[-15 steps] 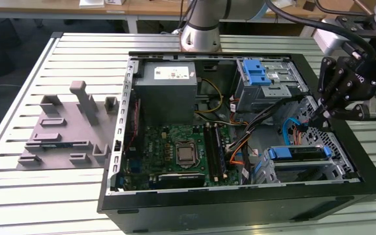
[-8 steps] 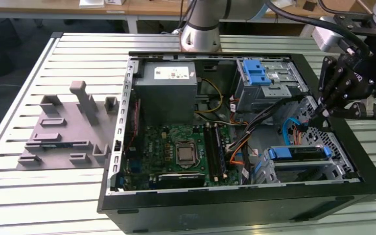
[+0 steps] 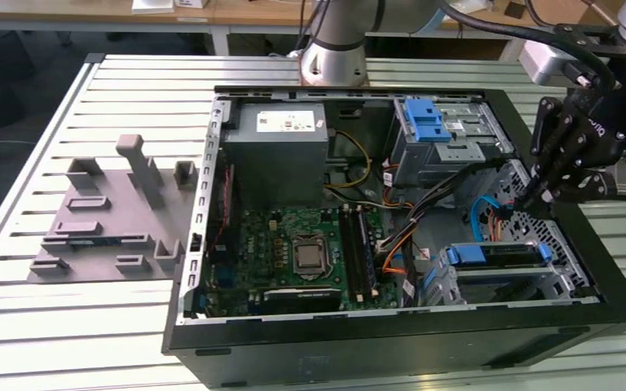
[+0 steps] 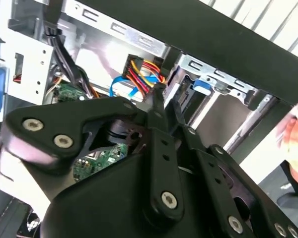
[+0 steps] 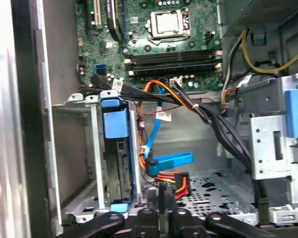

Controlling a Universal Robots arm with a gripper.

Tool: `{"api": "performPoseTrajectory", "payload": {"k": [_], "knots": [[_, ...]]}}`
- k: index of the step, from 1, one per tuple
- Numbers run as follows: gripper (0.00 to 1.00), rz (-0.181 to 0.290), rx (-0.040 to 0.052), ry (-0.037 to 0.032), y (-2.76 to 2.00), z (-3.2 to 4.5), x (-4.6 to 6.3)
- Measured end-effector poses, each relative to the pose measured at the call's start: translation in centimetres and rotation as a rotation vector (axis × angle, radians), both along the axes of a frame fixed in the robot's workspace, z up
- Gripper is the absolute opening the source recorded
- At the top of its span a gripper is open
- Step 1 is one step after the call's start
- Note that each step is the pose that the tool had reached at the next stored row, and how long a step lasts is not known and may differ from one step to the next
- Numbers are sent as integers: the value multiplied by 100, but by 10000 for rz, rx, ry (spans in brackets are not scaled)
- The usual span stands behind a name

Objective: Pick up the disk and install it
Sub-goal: 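Insert the first disk wire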

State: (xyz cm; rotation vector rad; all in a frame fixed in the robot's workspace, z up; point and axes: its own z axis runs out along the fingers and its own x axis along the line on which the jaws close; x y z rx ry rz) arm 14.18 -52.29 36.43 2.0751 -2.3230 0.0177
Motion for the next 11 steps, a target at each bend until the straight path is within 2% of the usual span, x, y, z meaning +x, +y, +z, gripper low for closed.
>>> {"api": "performPoseTrajectory", "payload": {"k": [1,2,11], "knots": [[19,-38,-44,0,4,-2,0],[25,-93,-58,0,9,-4,0],[25,-691,-59,3,81,-38,0]]}}
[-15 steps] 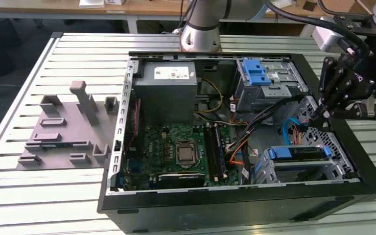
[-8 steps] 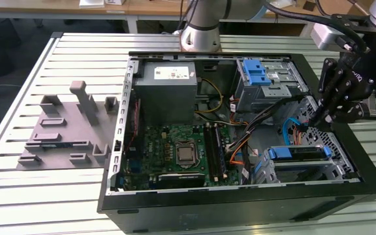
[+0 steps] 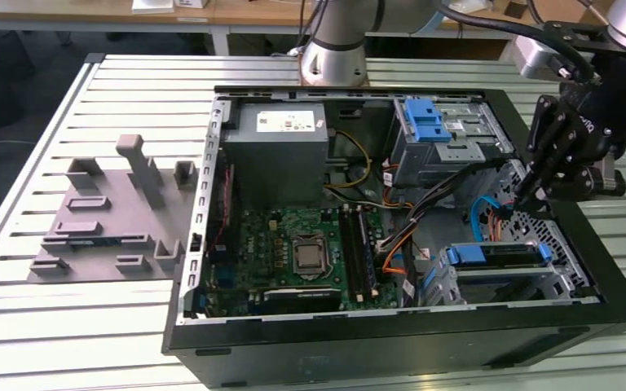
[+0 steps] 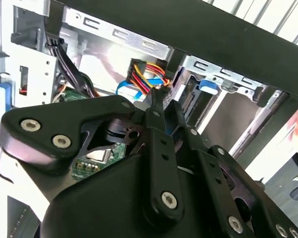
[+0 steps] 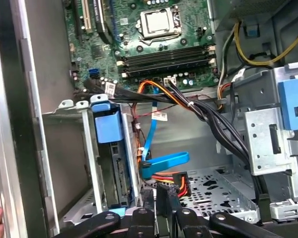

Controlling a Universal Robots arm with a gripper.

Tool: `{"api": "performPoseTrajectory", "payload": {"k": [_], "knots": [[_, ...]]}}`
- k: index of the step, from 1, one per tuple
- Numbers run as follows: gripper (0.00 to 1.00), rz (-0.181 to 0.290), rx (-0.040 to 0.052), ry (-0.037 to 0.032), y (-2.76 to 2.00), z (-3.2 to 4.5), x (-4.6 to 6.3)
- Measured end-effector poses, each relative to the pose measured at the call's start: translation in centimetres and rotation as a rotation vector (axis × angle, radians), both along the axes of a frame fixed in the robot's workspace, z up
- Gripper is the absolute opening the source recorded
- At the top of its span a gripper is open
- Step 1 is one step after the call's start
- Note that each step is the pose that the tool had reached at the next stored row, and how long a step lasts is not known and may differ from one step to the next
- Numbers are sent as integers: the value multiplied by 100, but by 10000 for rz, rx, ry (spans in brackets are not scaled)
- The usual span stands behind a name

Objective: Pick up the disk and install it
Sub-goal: 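Insert the first disk wire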

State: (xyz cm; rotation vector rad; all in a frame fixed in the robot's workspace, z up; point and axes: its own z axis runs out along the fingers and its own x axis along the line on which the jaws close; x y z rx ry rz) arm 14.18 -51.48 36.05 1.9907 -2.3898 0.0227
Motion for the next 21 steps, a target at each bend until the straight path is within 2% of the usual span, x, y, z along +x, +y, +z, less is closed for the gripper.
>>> {"api": "performPoseTrajectory", "payload": {"k": [5,7,10,13,16,17,18,21], "knots": [[25,-180,1,0,73,-19,0],[25,-234,-16,0,82,-30,0],[25,-273,-220,-3,84,-46,0],[25,-302,-362,-4,88,-63,0],[24,-316,-449,-5,90,-66,0],[17,-316,-487,-5,90,-65,0],[17,-316,-513,-6,90,-64,0],[16,-303,-525,-6,89,-61,0]]}}
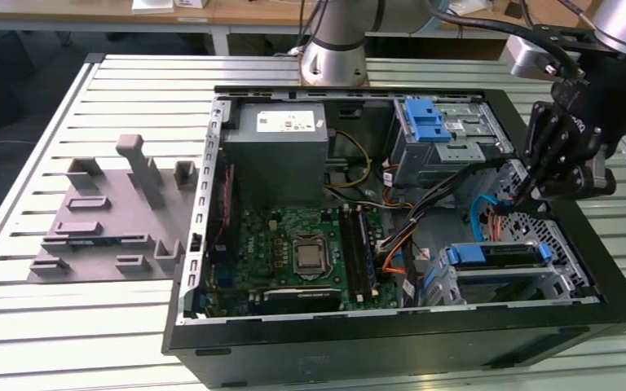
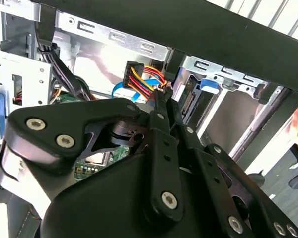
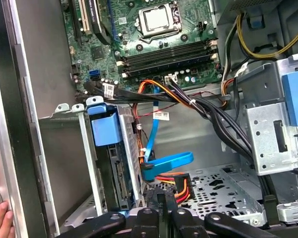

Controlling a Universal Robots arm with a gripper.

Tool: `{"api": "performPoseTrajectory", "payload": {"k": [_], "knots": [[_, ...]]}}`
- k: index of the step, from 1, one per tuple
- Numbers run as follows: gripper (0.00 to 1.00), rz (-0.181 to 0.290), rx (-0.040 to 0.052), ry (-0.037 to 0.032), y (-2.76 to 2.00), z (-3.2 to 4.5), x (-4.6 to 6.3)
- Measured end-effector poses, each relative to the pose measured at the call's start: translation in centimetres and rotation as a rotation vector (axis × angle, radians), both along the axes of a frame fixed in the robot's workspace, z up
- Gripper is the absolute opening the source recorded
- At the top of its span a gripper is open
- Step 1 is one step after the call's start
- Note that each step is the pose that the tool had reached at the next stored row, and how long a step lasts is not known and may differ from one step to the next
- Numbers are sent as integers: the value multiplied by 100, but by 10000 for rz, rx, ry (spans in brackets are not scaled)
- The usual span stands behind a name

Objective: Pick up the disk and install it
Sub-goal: 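Insert the first disk wire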

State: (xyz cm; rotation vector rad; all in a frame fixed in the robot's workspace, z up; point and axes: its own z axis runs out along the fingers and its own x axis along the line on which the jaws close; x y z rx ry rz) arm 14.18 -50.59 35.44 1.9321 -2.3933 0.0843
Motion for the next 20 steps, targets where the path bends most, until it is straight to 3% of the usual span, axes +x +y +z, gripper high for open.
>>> {"api": "performPoseTrajectory", "payload": {"k": [13,20], "knots": [[16,466,1,-33,-131,-2,-39],[16,1464,2,-40,-139,-17,-41]]}}
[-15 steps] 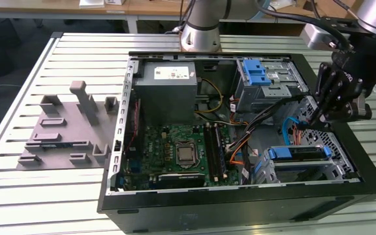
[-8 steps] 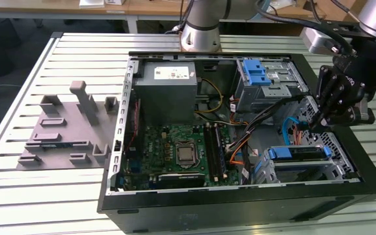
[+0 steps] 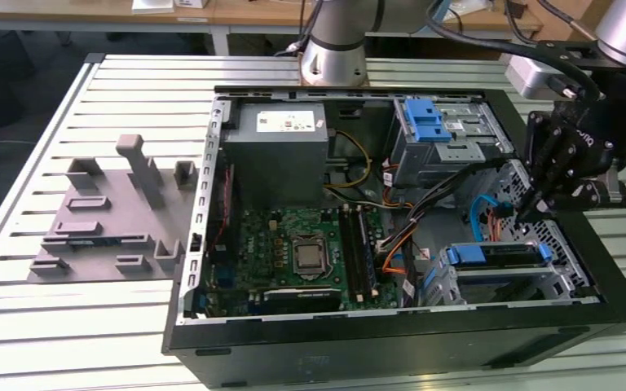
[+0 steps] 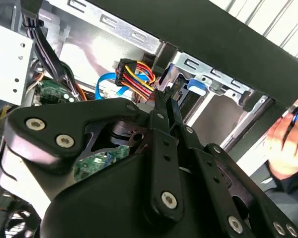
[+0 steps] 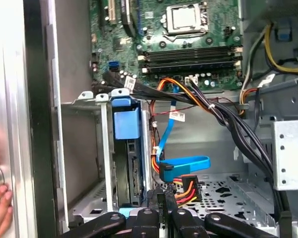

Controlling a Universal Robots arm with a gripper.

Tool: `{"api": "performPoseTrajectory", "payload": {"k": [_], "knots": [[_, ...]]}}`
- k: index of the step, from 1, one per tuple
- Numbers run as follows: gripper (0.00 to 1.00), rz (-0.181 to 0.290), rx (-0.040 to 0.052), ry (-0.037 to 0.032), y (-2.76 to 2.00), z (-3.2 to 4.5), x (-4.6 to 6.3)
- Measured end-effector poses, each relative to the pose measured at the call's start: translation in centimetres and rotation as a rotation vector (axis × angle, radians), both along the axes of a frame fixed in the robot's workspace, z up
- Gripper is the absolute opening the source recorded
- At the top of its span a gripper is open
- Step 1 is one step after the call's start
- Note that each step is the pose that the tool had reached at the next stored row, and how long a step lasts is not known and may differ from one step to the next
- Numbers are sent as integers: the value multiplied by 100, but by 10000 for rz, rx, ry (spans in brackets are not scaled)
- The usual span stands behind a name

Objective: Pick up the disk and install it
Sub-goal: 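Insert the first disk wire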

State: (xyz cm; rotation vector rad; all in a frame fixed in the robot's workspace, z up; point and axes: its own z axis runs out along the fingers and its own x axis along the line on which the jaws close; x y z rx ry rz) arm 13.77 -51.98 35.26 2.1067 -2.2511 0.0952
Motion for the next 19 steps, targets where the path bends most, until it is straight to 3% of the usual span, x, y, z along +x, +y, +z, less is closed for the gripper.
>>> {"api": "performPoseTrajectory", "payload": {"k": [8,12,19], "knots": [[16,128,48,-116,-115,-25,-17],[16,188,64,-193,-129,-40,-52],[16,288,77,-199,-151,-71,-85]]}}
